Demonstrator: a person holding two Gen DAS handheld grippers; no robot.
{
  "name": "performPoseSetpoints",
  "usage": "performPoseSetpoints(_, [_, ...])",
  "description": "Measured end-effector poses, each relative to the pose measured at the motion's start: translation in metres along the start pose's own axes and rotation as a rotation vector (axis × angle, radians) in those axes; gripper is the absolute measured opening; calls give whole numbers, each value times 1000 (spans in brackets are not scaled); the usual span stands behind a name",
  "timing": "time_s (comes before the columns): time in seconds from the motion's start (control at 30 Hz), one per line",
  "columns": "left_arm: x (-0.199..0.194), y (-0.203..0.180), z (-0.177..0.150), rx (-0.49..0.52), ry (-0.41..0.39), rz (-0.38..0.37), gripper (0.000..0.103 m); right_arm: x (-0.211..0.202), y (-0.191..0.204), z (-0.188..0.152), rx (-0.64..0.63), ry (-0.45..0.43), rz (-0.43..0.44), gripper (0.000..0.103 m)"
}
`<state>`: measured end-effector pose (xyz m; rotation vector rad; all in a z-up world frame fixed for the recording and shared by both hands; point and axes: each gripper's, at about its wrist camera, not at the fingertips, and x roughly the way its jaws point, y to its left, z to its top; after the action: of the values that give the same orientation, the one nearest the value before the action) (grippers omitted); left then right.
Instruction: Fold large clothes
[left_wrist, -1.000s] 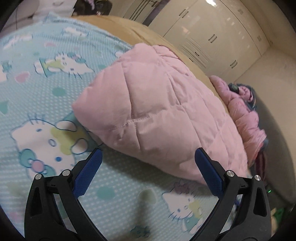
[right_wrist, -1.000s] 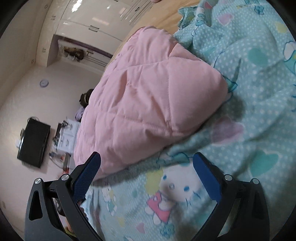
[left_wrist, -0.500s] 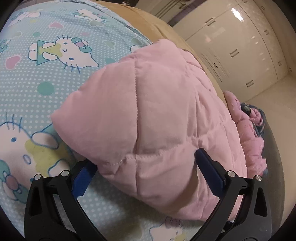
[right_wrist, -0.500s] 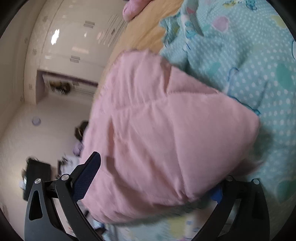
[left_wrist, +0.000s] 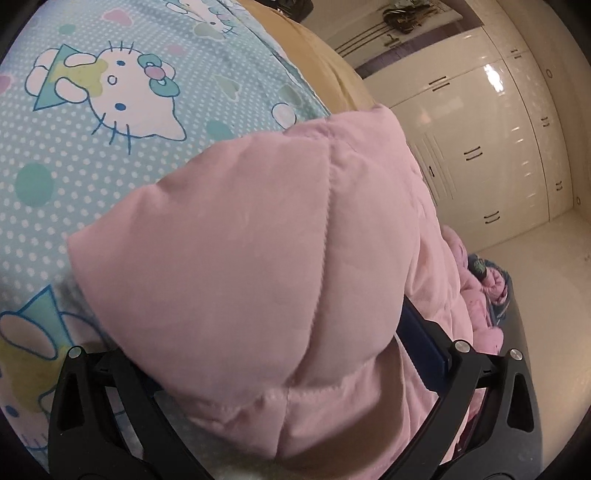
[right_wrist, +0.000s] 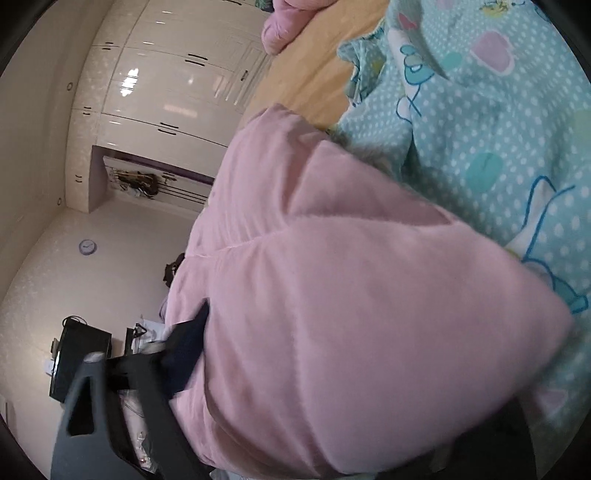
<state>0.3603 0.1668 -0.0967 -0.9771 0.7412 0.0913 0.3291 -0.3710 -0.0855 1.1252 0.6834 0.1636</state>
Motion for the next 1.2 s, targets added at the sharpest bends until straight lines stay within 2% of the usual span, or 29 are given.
performPoseSetpoints(0.03, [0, -2, 0, 7, -6, 1, 94, -3, 2, -1, -26, -2, -9, 62])
performPoseSetpoints(0.07, [1, -5, 0, 21, -9, 6, 88, -5, 3, -2, -55, -5, -18, 56])
performPoseSetpoints(0.1, [1, -10, -1, 62, -18, 4, 73, -8, 5, -4, -95, -10, -28, 54])
performPoseSetpoints(0.2, [-6, -27, -3, 161, -53, -9, 49, -11, 31, -11, -249, -27, -62, 46])
performPoseSetpoints(0.3, [-21, -49, -4, 269, -113, -17, 37, -16, 51, -18, -371, -49, -85, 42])
performPoseSetpoints(0.37, [-34, -67, -7, 354, -149, -22, 33, -17, 72, -25, -467, -69, -96, 39])
performPoseSetpoints(0.47, [-50, -88, -12, 459, -194, -23, 30, -24, 95, -39, -606, -99, -103, 36])
performPoseSetpoints(0.6, [-69, -103, -19, 540, -243, -36, 29, -35, 126, -52, -761, -137, -94, 34])
performPoseSetpoints(0.77, [-98, -100, -29, 589, -273, -38, 28, -53, 151, -72, -925, -170, -73, 34])
performPoseSetpoints(1.0, [-138, -98, -51, 633, -310, -48, 28, -95, 151, -93, -1020, -185, -18, 33])
performPoseSetpoints(1.2, [-160, -80, -77, 666, -285, -20, 29, -127, 143, -106, -1024, -157, -14, 33])
